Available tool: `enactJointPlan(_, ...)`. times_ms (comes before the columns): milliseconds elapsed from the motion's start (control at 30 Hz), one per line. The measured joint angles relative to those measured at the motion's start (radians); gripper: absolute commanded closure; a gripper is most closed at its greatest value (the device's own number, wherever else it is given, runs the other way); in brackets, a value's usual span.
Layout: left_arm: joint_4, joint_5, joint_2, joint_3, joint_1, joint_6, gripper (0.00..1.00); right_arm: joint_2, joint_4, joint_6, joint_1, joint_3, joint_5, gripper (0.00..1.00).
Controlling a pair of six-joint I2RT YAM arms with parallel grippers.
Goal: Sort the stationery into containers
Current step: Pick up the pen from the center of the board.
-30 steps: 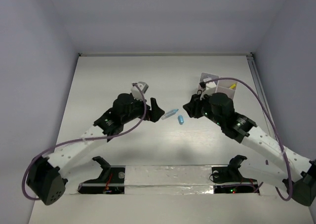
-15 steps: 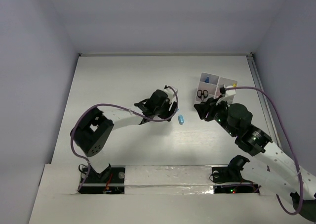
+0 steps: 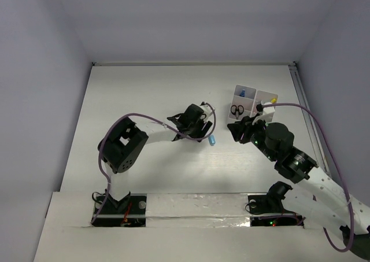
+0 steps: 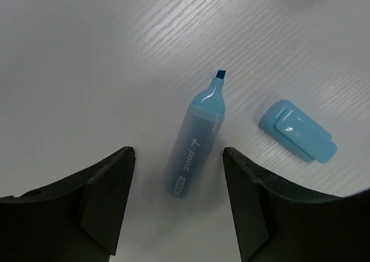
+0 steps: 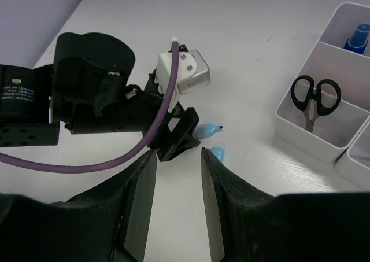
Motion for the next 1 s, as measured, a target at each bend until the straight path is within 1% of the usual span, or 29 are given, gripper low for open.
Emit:
enactJointPlan(67,-0.016,-0.001,0.013,0.0,0.0,0.002,0.41,0.0,0.0,0.0,0.0,0.0,0.001,0.57)
enactJointPlan(100,-0.017,-0.003,0.016,0.0,0.0,0.005,0.49,0.0,0.0,0.0,0.0,0.0,0.001,0.57)
enactJointPlan(167,-0.019,-0.005,0.016,0.001,0.0,0.007,0.58,0.001,0.0,0.0,0.0,0.0,0.002,0.57)
enactJointPlan(200,-0.019,-0.004,0.016,0.001,0.0,0.009,0.63,0.002,0.0,0.0,0.0,0.0,0.002,0.57)
enactJointPlan(233,-0.02,-0.004,0.017,0.001,0.0,0.009,0.75,0.003,0.0,0.0,0.0,0.0,0.002,0.57)
enactJointPlan(267,-0.019,-0.005,0.018,0.002,0.0,0.006,0.77,0.004,0.0,0.0,0.0,0.0,0.003,0.57)
enactJointPlan(500,-0.006,-0.002,0.02,-0.002,-0.003,-0.01,0.7,0.013,0.0,0.0,0.0,0.0,0.013,0.57)
enactJointPlan(600,0.021,-0.003,0.019,-0.014,-0.004,-0.027,0.58,0.023,0.0,0.0,0.0,0.0,0.017,0.57)
enactJointPlan(733,0.048,-0.001,0.013,-0.032,-0.009,-0.045,0.53,0.043,-0.001,0.0,0.0,0.0,0.023,0.57)
enactJointPlan(900,0.067,-0.014,0.002,-0.054,-0.021,-0.051,0.53,0.049,0.0,0.001,0.0,0.0,0.024,0.57)
enactJointPlan(1000,0.069,-0.031,0.0,-0.059,-0.027,-0.051,0.59,0.051,-0.001,0.001,0.0,0.0,0.024,0.57)
